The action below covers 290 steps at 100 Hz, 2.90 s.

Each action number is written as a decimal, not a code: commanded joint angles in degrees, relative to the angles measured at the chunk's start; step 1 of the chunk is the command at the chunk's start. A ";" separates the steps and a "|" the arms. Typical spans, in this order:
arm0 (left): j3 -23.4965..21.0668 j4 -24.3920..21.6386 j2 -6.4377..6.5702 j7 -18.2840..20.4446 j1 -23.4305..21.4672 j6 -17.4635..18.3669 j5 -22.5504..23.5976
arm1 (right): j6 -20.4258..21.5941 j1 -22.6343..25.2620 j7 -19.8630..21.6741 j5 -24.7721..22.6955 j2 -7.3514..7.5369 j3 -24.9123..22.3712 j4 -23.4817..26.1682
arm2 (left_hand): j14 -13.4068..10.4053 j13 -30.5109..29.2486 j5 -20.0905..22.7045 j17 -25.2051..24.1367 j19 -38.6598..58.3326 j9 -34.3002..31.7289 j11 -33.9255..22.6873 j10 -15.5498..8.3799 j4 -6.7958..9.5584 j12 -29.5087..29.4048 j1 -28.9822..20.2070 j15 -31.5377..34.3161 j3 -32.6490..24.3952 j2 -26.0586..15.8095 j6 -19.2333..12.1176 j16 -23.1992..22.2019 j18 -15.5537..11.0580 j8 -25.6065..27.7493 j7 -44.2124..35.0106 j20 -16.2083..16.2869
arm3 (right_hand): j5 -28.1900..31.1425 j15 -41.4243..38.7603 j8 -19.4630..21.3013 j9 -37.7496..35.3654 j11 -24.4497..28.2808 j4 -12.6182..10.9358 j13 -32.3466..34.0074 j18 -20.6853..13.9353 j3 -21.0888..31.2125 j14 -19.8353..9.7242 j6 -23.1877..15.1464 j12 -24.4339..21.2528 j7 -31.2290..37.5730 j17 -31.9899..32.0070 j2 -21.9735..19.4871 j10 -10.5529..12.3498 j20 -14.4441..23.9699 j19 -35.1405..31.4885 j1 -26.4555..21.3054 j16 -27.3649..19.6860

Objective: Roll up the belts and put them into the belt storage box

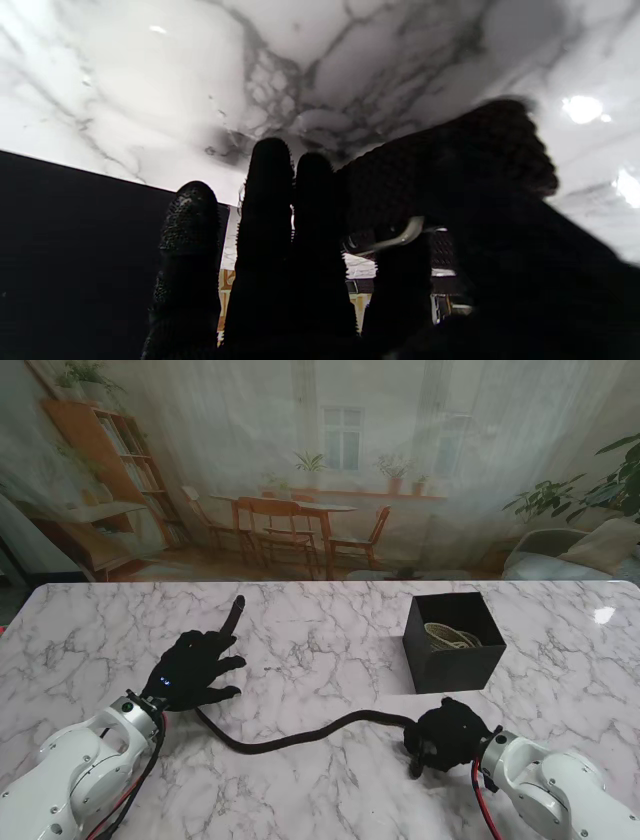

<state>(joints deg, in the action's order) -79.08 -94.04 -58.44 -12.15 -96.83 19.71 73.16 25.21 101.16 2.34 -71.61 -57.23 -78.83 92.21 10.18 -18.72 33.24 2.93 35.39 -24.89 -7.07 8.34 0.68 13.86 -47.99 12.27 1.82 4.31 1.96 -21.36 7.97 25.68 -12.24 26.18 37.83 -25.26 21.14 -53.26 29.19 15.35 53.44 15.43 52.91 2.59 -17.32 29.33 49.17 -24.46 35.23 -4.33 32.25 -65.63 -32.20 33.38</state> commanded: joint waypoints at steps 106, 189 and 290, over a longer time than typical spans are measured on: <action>0.26 0.00 -0.22 0.08 0.04 0.29 -0.29 | -3.82 -3.11 -14.02 2.59 -1.01 5.51 -6.74 | 0.70 1.72 0.68 -1.30 -2.34 2.92 1.63 1.28 -1.10 0.50 -1.64 -1.86 -0.22 -1.93 1.23 -0.19 1.11 0.50 -0.48 0.87 | -7.78 -6.83 -9.56 -30.34 15.60 -8.73 19.72 -2.74 3.95 -3.64 2.52 2.58 -14.92 -12.64 -6.72 5.48 -1.51 -11.71 -0.81 -3.89; 0.18 -0.02 -0.19 -0.33 0.00 0.38 0.02 | -1.45 -0.55 0.63 9.85 -1.17 2.54 -0.55 | 0.70 1.84 0.87 -1.35 -2.40 2.55 1.53 1.36 -1.08 0.56 -1.90 -1.86 -0.23 -1.83 1.16 -0.19 1.08 0.57 -0.63 0.97 | 4.30 11.61 0.36 -17.42 -14.26 -9.13 2.88 -5.90 -4.48 -6.49 25.48 -18.56 -15.54 -2.89 -11.36 5.30 -4.82 -0.74 20.11 -19.42; -0.04 0.01 -0.24 -0.84 -0.09 0.28 0.00 | -2.43 -2.25 -1.11 4.04 -0.37 5.26 -1.93 | 0.68 2.23 0.79 -1.42 -2.43 3.82 1.82 1.40 -1.08 0.45 -1.85 -1.87 -0.22 -1.96 1.21 -0.19 1.00 0.58 -0.65 0.99 | 10.11 11.37 -6.46 16.34 -12.98 -3.24 -14.02 4.05 1.20 5.81 0.21 -15.59 7.71 7.41 -2.69 -6.28 -3.92 5.26 2.47 -14.82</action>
<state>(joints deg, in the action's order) -79.17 -93.98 -58.53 -13.58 -96.83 19.99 73.13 23.02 98.74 0.49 -69.21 -57.28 -73.97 91.17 10.18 -18.61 33.24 2.59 34.70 -23.41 -6.32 8.85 0.68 13.87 -47.99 12.26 1.82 4.31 1.99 -21.36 7.97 25.73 -12.46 26.22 39.37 -15.82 14.33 -39.72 17.68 12.47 40.99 16.42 53.48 6.34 -17.18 16.92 45.85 -18.02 34.25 -9.11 28.24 -62.01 -31.23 20.66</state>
